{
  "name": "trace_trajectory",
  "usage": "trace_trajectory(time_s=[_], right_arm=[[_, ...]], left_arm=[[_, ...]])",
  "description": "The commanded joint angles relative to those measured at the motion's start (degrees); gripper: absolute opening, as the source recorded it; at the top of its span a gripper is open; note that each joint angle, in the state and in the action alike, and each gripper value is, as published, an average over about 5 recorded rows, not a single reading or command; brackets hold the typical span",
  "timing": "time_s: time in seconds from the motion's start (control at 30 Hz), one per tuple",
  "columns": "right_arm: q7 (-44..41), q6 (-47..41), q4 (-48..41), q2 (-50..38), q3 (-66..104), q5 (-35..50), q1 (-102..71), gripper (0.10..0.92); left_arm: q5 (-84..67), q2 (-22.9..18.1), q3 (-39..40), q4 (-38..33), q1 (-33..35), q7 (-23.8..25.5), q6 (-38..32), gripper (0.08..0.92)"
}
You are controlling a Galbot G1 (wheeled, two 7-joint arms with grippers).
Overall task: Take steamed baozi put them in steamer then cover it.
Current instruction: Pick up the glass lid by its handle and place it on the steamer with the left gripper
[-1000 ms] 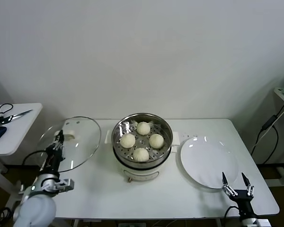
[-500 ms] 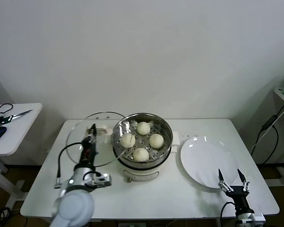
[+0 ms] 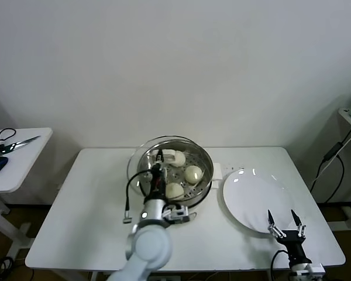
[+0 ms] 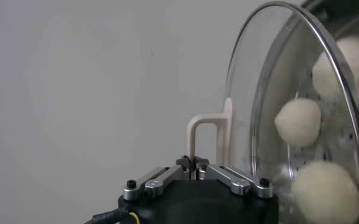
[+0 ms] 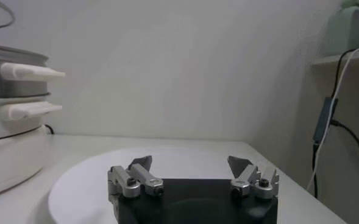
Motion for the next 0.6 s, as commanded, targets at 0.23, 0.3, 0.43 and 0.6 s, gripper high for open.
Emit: trace_trajectory(time_s=[0.23, 0.3, 0.43, 0.6], right_arm=[[0.05, 0.99, -0.53, 0.10, 0.10, -0.08, -0.37, 0.823], [0.12, 1.10, -0.63, 0.08, 0.15, -0.03, -0.39, 0.823], [0.20, 1.29, -0.68, 0.08, 0.26, 0.02, -0.37, 0.823], [0.26, 1.46, -0.65, 0.12, 0.22, 0.12, -0.35, 0.823]], left_arm=[[5.86, -9.02, 4.22, 11.82, -5.75, 0.81, 1.86, 0.133], [6.10, -9.19, 3.98, 12.23, -5.51, 0.62, 1.80, 0.133], [6.69, -8.83, 3.42, 12.54, -4.86, 0.35, 1.51, 0.133], [7.15, -7.34, 2.32, 12.47, -4.33, 0.44, 1.31, 0.133]])
